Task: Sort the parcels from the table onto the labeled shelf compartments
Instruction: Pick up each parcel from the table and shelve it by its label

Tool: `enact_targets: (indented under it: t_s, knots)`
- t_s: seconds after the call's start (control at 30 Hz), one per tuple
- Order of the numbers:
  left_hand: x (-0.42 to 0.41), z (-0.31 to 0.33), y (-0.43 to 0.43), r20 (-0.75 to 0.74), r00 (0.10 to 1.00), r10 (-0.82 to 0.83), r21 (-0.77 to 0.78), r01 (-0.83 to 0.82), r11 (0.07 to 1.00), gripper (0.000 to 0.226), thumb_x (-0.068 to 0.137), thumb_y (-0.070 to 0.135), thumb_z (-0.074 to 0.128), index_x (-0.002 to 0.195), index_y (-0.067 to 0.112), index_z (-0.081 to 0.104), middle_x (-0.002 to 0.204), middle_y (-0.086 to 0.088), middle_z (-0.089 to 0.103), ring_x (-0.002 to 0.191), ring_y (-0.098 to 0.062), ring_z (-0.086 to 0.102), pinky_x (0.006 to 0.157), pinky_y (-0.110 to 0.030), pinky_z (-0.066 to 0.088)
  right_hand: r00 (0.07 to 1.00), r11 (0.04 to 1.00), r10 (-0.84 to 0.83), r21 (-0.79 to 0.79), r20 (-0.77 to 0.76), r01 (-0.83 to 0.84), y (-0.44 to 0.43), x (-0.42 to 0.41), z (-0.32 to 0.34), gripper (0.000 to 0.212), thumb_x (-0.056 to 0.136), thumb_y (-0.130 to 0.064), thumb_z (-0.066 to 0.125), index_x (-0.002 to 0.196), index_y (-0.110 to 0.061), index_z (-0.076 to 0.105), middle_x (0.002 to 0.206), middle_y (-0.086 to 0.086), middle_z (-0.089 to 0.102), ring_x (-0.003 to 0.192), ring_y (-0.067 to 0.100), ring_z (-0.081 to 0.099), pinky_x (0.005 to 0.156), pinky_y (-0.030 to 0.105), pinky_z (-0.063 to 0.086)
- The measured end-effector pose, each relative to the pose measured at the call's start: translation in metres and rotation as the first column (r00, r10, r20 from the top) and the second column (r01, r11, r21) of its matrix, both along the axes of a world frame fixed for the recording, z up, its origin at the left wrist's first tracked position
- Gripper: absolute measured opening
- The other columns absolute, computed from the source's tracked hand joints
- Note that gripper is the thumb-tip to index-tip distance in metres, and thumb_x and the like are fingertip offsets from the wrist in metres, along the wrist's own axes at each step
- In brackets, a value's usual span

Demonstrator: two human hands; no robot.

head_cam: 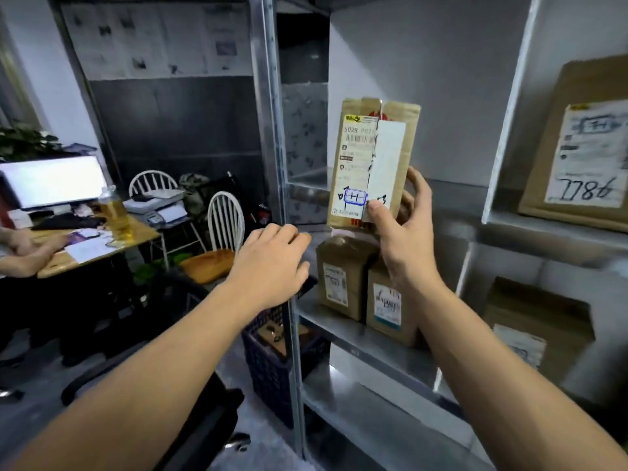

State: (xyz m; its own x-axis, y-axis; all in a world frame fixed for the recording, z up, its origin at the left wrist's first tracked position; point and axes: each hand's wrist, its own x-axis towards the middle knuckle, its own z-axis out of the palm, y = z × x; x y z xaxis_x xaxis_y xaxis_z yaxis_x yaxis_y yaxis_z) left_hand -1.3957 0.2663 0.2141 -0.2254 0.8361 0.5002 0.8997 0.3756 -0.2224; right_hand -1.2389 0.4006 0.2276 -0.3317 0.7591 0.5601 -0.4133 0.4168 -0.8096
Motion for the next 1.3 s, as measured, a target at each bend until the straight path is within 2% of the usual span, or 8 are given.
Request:
enact_targets:
  t_s: [0.2,0.3,0.47,0.53,0.67,0.8,1.0,1.3]
  knots:
    - [-0.054,0.022,0.060,-0.063,0.996,-0.069,0.027,0.071,0.997,0.049,0.093,0.042,0.049,0.137,0.021,0.049,0.128,0.000,0.056,0.118,-0.024,0.050,0.101,-0.040,0.040,0.998,0.998,-0.057,0.010,-0.030,0.057,0.043,-0.059,0.049,0.054,0.097,-0.018,0.063,0.132,-0.049,0.035,0.135,-0.006,0.056,0.118,0.012,0.060,0.089,0.038,0.060]
    - [-0.079,0.027,0.076,-0.020,0.996,-0.085,0.107,0.086,0.990,0.050,0.092,0.042,0.051,0.137,0.021,0.050,0.129,0.000,0.057,0.119,-0.023,0.051,0.101,-0.041,0.042,0.997,0.997,-0.075,0.005,-0.034,0.075,0.059,-0.084,0.058,0.052,0.099,-0.016,0.061,0.131,-0.047,0.035,0.135,-0.004,0.056,0.114,0.010,0.063,0.085,0.030,0.061]
    - [-0.115,0.029,0.101,0.023,0.986,-0.162,0.144,0.157,0.977,0.048,0.092,0.040,0.051,0.136,0.021,0.051,0.130,0.000,0.056,0.119,-0.023,0.051,0.100,-0.041,0.041,0.968,0.970,-0.243,0.036,0.070,0.241,0.085,-0.119,0.060,0.052,0.098,-0.020,0.062,0.135,-0.046,0.034,0.131,-0.010,0.057,0.120,0.013,0.060,0.092,0.036,0.059]
    - [-0.127,0.028,0.111,0.037,0.978,-0.208,0.153,0.200,0.968,0.047,0.093,0.039,0.052,0.136,0.021,0.051,0.129,0.001,0.056,0.119,-0.022,0.051,0.100,-0.041,0.042,0.928,0.941,-0.336,0.098,0.163,0.324,0.094,-0.133,0.057,0.056,0.098,-0.024,0.062,0.143,-0.039,0.033,0.139,-0.005,0.055,0.124,0.014,0.057,0.093,0.033,0.057]
    - [-0.152,0.029,0.134,0.062,0.949,-0.310,0.151,0.298,0.942,0.049,0.093,0.040,0.053,0.138,0.021,0.051,0.132,0.001,0.055,0.122,-0.022,0.050,0.101,-0.040,0.040,0.846,0.893,-0.451,0.137,0.285,0.429,0.106,-0.152,0.049,0.064,0.097,-0.026,0.062,0.148,-0.038,0.026,0.143,0.000,0.053,0.127,0.018,0.055,0.098,0.045,0.056]
    - [-0.173,0.034,0.149,0.059,0.906,-0.419,0.171,0.404,0.899,0.049,0.093,0.042,0.053,0.138,0.023,0.051,0.133,0.003,0.055,0.123,-0.019,0.049,0.102,-0.036,0.040,0.765,0.856,-0.508,0.130,0.395,0.501,0.112,-0.160,0.052,0.074,0.095,-0.022,0.067,0.152,-0.035,0.022,0.141,0.001,0.055,0.127,0.021,0.056,0.097,0.041,0.054]
    - [-0.197,0.034,0.155,0.079,0.841,-0.535,0.189,0.514,0.837,0.049,0.093,0.041,0.051,0.139,0.023,0.049,0.132,0.003,0.053,0.123,-0.018,0.047,0.103,-0.036,0.038,0.663,0.800,-0.584,0.197,0.467,0.566,0.106,-0.178,0.056,0.073,0.091,-0.020,0.072,0.149,-0.031,0.028,0.137,0.001,0.060,0.125,0.023,0.058,0.099,0.043,0.054]
    - [-0.210,0.027,0.143,0.154,0.765,-0.625,0.173,0.602,0.780,0.050,0.098,0.043,0.043,0.145,0.029,0.039,0.142,0.009,0.044,0.132,-0.011,0.037,0.110,-0.031,0.030,0.568,0.769,-0.607,0.232,0.556,0.595,0.096,-0.193,0.062,0.070,0.095,-0.022,0.067,0.151,-0.028,0.025,0.141,0.004,0.057,0.128,0.030,0.055,0.100,0.045,0.050]
